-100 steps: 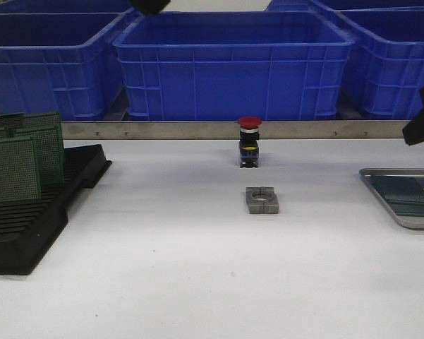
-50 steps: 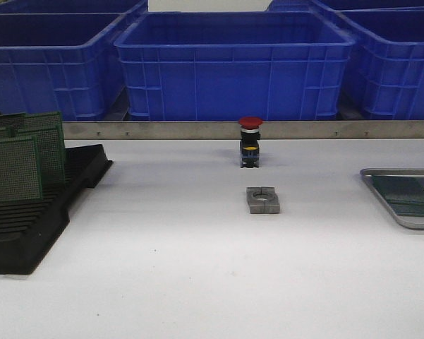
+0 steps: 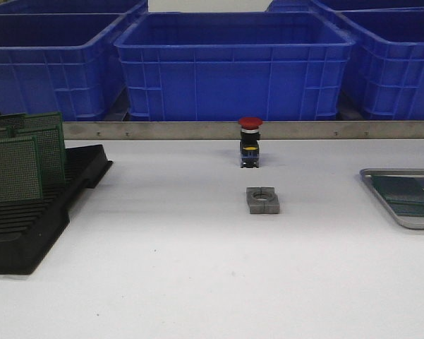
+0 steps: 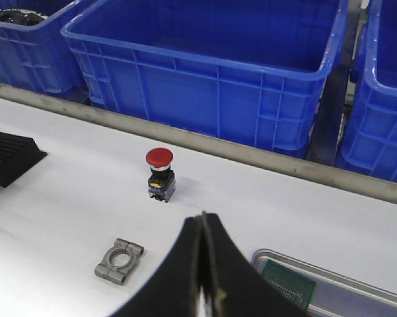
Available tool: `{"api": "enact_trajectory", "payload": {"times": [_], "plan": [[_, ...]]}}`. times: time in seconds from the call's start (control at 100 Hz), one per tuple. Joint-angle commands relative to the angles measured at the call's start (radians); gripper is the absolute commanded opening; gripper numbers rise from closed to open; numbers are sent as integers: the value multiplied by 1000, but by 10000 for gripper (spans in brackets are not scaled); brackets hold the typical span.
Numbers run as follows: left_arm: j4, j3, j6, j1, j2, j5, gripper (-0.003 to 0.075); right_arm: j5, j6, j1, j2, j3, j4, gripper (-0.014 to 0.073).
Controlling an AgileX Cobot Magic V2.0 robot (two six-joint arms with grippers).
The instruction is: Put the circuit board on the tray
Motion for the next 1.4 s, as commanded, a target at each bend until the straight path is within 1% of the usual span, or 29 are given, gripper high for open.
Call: {"api": "enact_trajectory", "payload": {"times": [0.0,0.16,0.31,0.41,0.68,0.81,0.96,1.39], "plan": [[-31,95,-14,2,-122,-176,-20,-7,-6,13,-68,-1,57,-112],[-44,350,-14,2,-321,-369,-20,-39,-19,56,-197,56,66,-112],[-50,580,-12,2,-512,-527,-20,-59,-19,58,-318,113,66,-112],[-53,704,-12,2,-635,-575,-20,-58,-19,58,-396,151,87,-112],[-53,969,-12,2,-951,-625,-20,-67,-19,58,-606,275,105,-112],[-53,1053,-12,2,-1069,-625,-20,-65,-19,58,-665,314,105,-112],[-53,1116,-12,2,-1154,-625,-20,-49,-19,58,-672,322,115,-112],[-53,1127,-12,2,-1163,-619,-20,-23,-19,58,-672,322,119,-112]]}}
